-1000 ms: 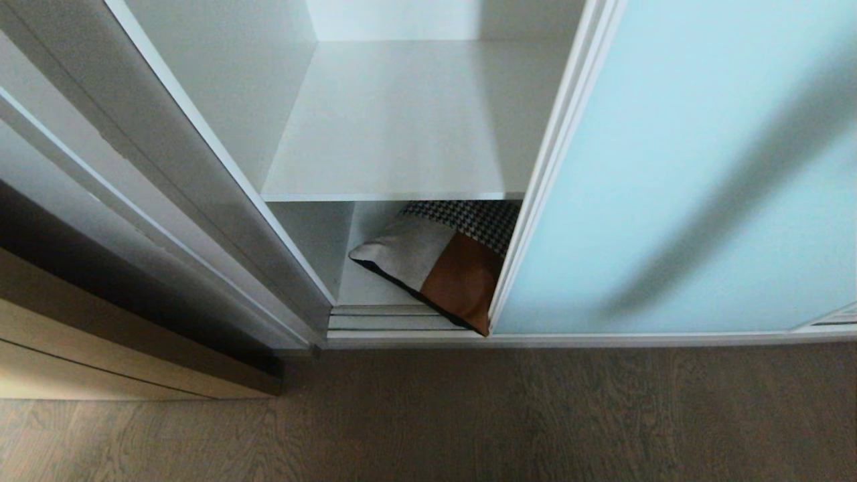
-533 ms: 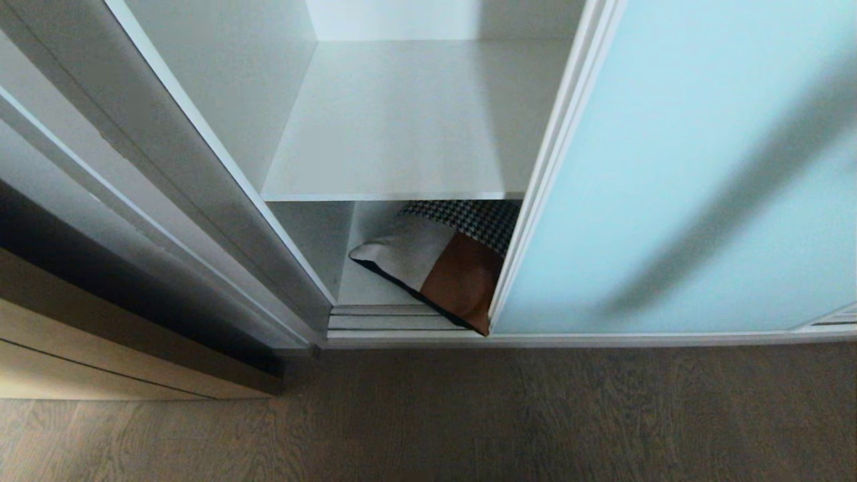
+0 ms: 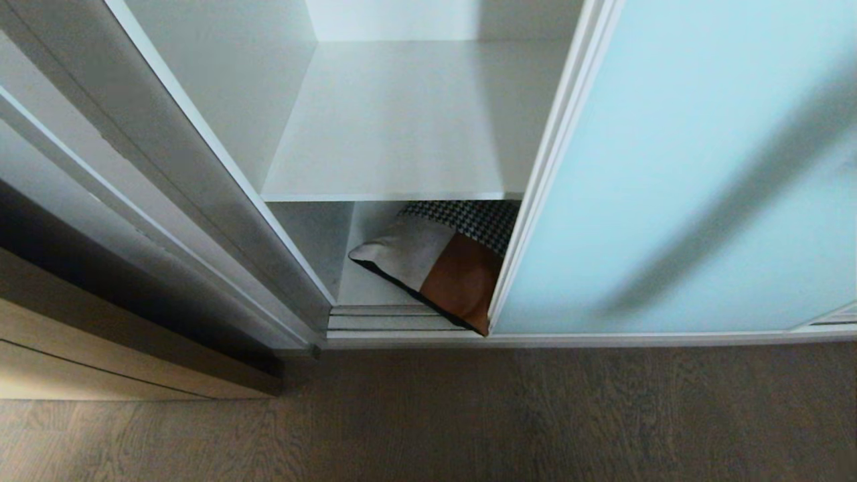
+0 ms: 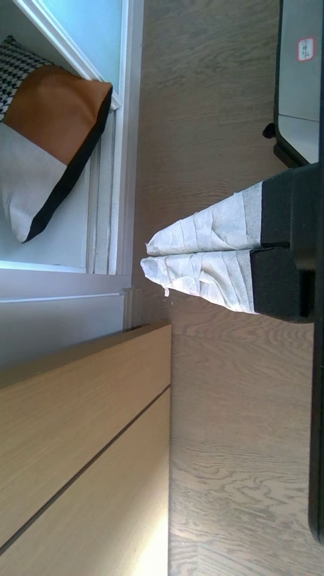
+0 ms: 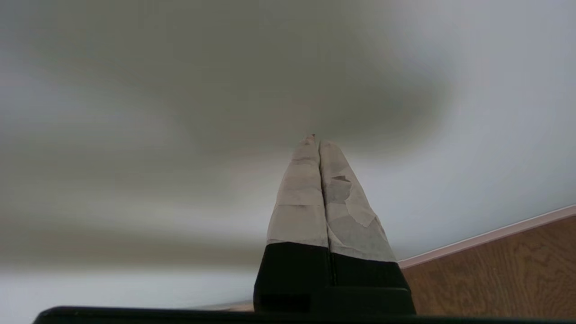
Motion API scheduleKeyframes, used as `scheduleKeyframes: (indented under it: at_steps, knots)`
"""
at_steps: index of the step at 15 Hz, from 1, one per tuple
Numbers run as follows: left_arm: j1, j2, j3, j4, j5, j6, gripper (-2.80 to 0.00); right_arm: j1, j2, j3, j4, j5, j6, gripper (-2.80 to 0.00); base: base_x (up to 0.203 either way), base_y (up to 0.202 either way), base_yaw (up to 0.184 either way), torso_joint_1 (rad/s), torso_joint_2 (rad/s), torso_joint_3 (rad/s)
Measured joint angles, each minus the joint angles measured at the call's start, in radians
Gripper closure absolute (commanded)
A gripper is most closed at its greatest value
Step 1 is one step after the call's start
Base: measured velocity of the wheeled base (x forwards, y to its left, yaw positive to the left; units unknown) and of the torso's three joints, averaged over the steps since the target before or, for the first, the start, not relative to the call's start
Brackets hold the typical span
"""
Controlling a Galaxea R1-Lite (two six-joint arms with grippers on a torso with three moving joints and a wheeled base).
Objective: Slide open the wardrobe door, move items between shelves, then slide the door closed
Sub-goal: Close the door
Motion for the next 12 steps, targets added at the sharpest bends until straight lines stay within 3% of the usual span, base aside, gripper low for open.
scheduleKeyframes:
  at_steps: [7,12]
  knots:
    - [0.000,0.000,0.000,0.000,0.000,0.000,0.00,0.099,0.012,0.018,0.005,-0.038,-0.001,0.00,0.000,0.000,0.000,0.000,0.00,0.000]
    - [0.000,0.000,0.000,0.000,0.000,0.000,0.00,0.230,-0.082,0.097,-0.002,-0.027,-0.011,0.00,0.000,0.000,0.000,0.000,0.00,0.000]
